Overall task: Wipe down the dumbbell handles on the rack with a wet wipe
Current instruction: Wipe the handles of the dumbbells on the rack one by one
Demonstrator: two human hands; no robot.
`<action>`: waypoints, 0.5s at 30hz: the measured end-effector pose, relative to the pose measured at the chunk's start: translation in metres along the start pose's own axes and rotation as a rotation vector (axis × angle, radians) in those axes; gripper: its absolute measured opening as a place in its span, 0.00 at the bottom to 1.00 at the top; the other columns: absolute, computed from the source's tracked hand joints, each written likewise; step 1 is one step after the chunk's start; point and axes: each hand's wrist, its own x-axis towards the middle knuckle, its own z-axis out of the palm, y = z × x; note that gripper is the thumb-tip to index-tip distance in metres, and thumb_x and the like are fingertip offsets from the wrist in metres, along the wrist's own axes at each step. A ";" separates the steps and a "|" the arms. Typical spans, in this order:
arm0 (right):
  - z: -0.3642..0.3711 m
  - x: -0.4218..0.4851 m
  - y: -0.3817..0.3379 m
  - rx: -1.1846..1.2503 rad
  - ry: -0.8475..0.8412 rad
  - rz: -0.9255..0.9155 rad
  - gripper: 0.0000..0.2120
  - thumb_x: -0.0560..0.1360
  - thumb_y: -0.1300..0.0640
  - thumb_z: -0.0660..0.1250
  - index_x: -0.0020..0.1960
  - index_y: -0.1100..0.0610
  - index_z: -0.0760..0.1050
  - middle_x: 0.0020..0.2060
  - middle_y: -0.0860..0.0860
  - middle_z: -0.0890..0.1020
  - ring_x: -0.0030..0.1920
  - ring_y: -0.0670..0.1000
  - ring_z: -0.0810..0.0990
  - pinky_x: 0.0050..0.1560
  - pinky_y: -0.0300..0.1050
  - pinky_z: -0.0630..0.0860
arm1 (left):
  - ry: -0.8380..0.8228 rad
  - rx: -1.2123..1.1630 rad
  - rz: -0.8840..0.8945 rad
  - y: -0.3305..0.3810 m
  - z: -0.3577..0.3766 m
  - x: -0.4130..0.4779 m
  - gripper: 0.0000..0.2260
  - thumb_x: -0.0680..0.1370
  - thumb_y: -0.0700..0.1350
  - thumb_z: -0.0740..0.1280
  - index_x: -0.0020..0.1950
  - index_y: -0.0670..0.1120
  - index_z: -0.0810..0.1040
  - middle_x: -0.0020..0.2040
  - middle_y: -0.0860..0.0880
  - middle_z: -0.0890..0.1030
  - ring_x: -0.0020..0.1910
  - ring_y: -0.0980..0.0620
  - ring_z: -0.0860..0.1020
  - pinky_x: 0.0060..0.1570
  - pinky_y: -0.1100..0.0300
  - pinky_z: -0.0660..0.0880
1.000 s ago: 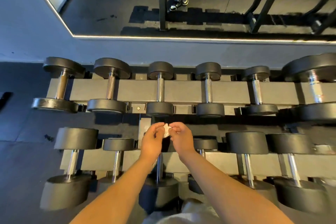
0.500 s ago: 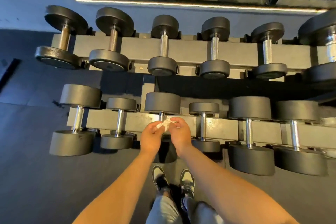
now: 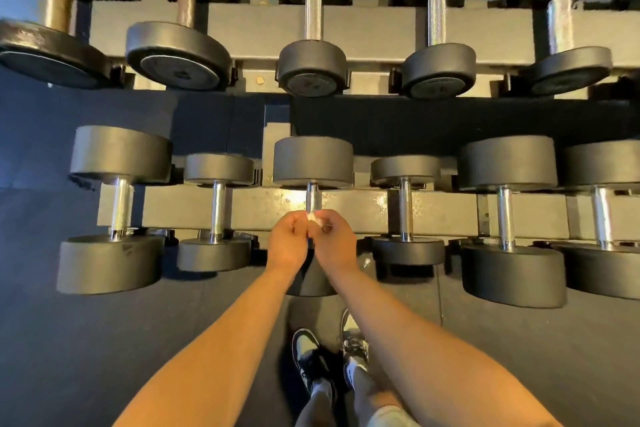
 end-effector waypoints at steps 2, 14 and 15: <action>0.005 0.016 0.011 -0.019 0.034 0.004 0.07 0.79 0.62 0.67 0.48 0.49 0.77 0.43 0.44 0.80 0.44 0.41 0.77 0.44 0.31 0.71 | -0.016 0.020 0.033 -0.011 0.006 0.015 0.10 0.85 0.44 0.61 0.57 0.50 0.82 0.52 0.50 0.83 0.53 0.51 0.81 0.57 0.54 0.79; 0.033 0.101 0.046 0.018 0.155 0.034 0.11 0.79 0.64 0.63 0.57 0.55 0.81 0.53 0.49 0.82 0.53 0.46 0.78 0.54 0.31 0.71 | 0.064 0.349 0.047 -0.040 0.029 0.065 0.17 0.86 0.53 0.49 0.54 0.54 0.77 0.44 0.55 0.79 0.44 0.56 0.78 0.41 0.57 0.72; 0.034 0.101 0.046 0.011 0.150 0.021 0.12 0.80 0.65 0.63 0.58 0.56 0.81 0.54 0.50 0.82 0.54 0.47 0.78 0.52 0.26 0.69 | 0.075 0.353 0.050 -0.040 0.028 0.063 0.17 0.86 0.53 0.49 0.53 0.54 0.77 0.42 0.54 0.79 0.43 0.56 0.78 0.39 0.57 0.72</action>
